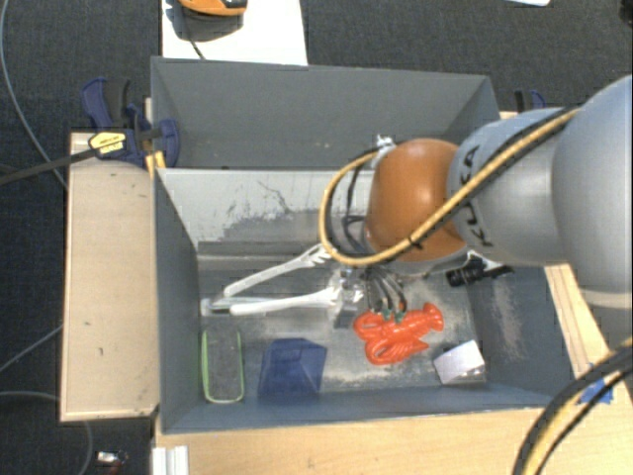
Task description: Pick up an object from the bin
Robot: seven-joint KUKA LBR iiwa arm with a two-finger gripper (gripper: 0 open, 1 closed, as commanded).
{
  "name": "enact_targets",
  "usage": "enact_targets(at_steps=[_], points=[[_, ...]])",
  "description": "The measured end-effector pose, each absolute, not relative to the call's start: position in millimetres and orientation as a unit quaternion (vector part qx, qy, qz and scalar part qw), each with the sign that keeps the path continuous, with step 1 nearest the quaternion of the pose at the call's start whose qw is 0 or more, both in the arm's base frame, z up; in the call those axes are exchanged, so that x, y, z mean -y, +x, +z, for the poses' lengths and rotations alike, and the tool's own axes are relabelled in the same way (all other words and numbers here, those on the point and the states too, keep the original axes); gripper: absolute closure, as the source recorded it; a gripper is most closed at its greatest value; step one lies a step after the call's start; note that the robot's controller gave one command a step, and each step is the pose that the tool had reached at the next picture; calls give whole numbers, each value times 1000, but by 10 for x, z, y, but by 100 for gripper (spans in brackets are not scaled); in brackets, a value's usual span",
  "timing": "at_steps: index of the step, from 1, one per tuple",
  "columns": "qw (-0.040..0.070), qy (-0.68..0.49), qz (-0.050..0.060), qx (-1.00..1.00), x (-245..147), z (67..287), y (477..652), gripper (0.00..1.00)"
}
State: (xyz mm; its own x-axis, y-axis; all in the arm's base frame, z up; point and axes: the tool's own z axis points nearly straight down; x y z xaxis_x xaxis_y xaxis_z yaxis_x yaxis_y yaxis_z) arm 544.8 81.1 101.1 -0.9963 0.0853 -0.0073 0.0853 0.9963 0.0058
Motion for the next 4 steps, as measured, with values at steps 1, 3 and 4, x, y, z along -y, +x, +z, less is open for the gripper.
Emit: enact_targets(at_steps=[1, 3, 4], points=[[3, 43, 3, -999, -810, 1280, 5446, 100], [3, 44, 3, -999, -807, 1997, 5447, 100], [3, 45, 3, -999, -806, 2337, 5450, 100]])
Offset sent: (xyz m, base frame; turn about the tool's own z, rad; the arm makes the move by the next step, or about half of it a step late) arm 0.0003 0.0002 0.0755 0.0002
